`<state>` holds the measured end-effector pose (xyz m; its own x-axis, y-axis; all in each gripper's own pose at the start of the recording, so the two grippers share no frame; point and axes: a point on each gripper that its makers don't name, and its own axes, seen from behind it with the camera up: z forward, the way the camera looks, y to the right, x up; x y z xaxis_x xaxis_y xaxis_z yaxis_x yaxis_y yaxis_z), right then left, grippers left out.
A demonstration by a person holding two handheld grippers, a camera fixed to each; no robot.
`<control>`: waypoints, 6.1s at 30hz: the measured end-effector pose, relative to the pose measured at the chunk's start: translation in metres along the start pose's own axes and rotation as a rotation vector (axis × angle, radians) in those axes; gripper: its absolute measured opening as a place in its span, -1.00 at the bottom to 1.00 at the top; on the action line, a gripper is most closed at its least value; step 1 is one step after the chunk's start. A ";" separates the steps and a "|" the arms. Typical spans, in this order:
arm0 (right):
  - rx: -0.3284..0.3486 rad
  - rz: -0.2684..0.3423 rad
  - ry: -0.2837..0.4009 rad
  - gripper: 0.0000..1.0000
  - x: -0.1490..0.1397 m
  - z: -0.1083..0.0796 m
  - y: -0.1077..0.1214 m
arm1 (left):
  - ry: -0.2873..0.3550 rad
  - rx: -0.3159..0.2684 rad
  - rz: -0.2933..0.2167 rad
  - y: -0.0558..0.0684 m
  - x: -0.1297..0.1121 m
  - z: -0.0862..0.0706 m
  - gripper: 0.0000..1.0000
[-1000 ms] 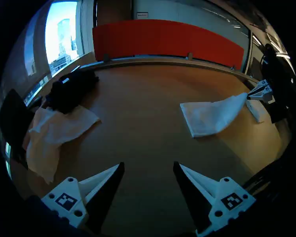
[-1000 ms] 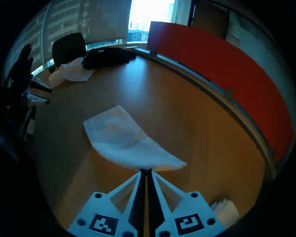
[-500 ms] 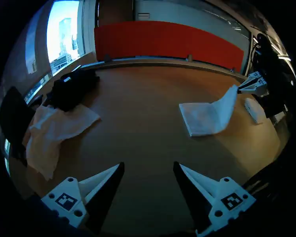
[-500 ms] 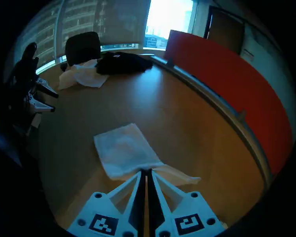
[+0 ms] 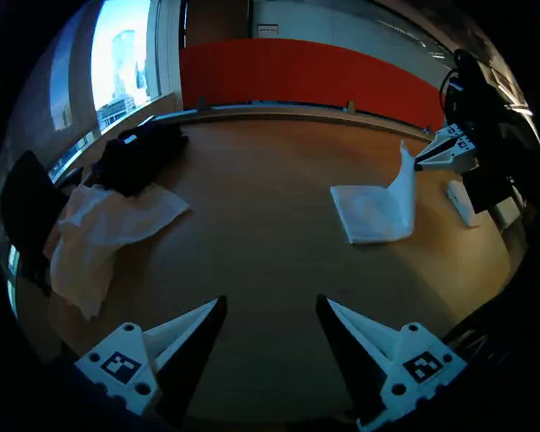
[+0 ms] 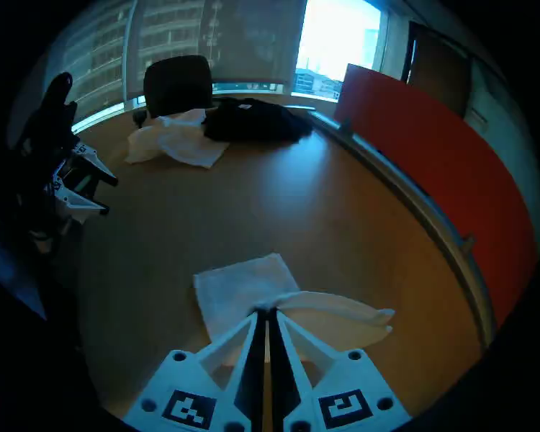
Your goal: Fold towel
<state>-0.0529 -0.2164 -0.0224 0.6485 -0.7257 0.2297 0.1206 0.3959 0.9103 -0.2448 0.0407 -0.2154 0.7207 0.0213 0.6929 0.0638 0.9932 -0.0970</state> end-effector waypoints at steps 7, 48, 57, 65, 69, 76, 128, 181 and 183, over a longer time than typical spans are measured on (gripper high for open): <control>0.052 -0.008 -0.012 -0.94 0.008 0.033 -0.017 | 0.001 0.016 -0.012 -0.007 -0.003 -0.007 0.83; 0.059 0.014 -0.058 0.47 -0.005 0.052 -0.037 | -0.005 0.038 -0.025 -0.022 -0.012 -0.019 0.84; 0.023 0.043 -0.072 0.51 -0.019 0.050 -0.034 | 0.002 0.037 -0.023 -0.022 -0.010 -0.019 0.84; 0.008 0.076 -0.099 0.51 -0.040 0.046 -0.037 | 0.002 0.034 -0.020 -0.020 -0.009 -0.017 0.83; 0.005 0.094 -0.112 0.51 -0.051 0.044 -0.039 | 0.002 0.033 -0.018 -0.020 -0.009 -0.016 0.84; -0.007 0.115 -0.136 0.51 -0.068 0.042 -0.041 | -0.001 0.032 -0.014 -0.019 -0.010 -0.016 0.84; -0.042 0.257 -0.198 -0.95 -0.120 0.041 -0.059 | -0.004 0.025 -0.007 -0.014 -0.014 -0.017 0.84; -0.300 0.066 0.011 -0.95 0.024 -0.079 0.100 | 0.082 -0.032 0.057 -0.001 0.026 -0.017 0.84; -0.305 0.078 0.009 -0.95 0.020 -0.084 0.105 | 0.080 -0.036 0.060 0.001 0.027 -0.016 0.84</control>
<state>0.0354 -0.1421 0.0486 0.6710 -0.6821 0.2908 0.2894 0.6020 0.7442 -0.2142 0.0405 -0.2085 0.7770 0.0700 0.6256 0.0426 0.9857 -0.1632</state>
